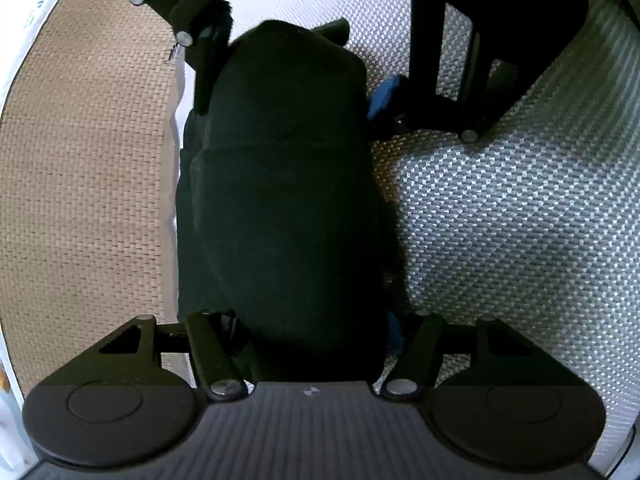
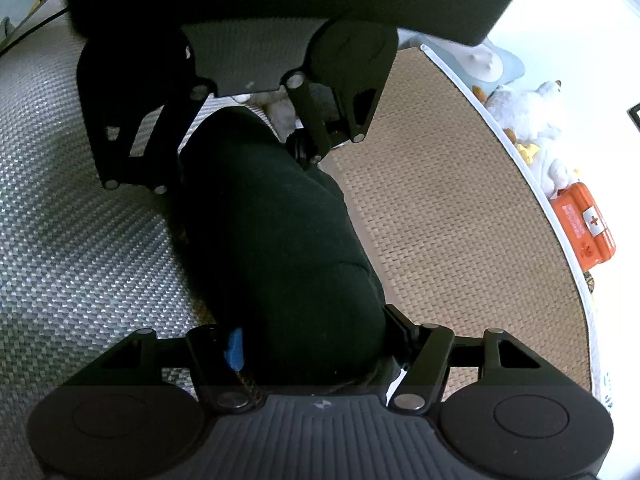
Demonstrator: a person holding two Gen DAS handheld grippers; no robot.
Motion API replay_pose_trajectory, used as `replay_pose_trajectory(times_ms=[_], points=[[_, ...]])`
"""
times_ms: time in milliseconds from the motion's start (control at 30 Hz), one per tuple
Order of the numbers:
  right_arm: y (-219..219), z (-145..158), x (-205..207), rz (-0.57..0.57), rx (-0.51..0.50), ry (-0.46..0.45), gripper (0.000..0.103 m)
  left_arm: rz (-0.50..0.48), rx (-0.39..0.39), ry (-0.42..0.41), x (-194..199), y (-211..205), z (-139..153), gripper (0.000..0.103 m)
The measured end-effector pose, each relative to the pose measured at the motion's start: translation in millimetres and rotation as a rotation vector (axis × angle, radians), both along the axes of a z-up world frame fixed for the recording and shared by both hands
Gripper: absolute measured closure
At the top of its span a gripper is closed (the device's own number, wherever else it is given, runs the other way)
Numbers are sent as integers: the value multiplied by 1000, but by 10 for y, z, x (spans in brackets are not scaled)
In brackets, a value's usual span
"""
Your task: Fold clothes
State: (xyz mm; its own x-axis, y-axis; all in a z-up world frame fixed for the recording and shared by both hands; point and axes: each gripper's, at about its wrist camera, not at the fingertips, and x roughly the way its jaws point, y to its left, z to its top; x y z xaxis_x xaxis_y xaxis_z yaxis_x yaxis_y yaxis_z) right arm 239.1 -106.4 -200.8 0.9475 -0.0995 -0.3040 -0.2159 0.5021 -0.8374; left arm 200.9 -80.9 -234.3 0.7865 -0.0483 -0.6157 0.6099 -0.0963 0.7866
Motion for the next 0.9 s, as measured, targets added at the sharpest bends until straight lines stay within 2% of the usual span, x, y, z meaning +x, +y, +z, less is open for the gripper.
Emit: replay_pose_trajectory(times_ms=[167,533,567,633,767,900], points=[[-20,19,-24,-6,20,-3,35,-2,6,-15,-20,-4,-26,33],[-13,-53,-62,-11,9,-6,34,-11,-9,7,-17,14,-8,31],[-23,-38,-17,-12,8,-6,33,-16,-15,7,-26,21,-1,32],[-43,-3,66,-19,9,-7,33,-40,-39,-3,-63,55,26,41],[-70,34,99,-39,25,-20,30,-48,-59,-18,-113,77,112,44],[-45,-13,121,-40,-11,-27,25,-63,-41,-16,-117,76,130,44]])
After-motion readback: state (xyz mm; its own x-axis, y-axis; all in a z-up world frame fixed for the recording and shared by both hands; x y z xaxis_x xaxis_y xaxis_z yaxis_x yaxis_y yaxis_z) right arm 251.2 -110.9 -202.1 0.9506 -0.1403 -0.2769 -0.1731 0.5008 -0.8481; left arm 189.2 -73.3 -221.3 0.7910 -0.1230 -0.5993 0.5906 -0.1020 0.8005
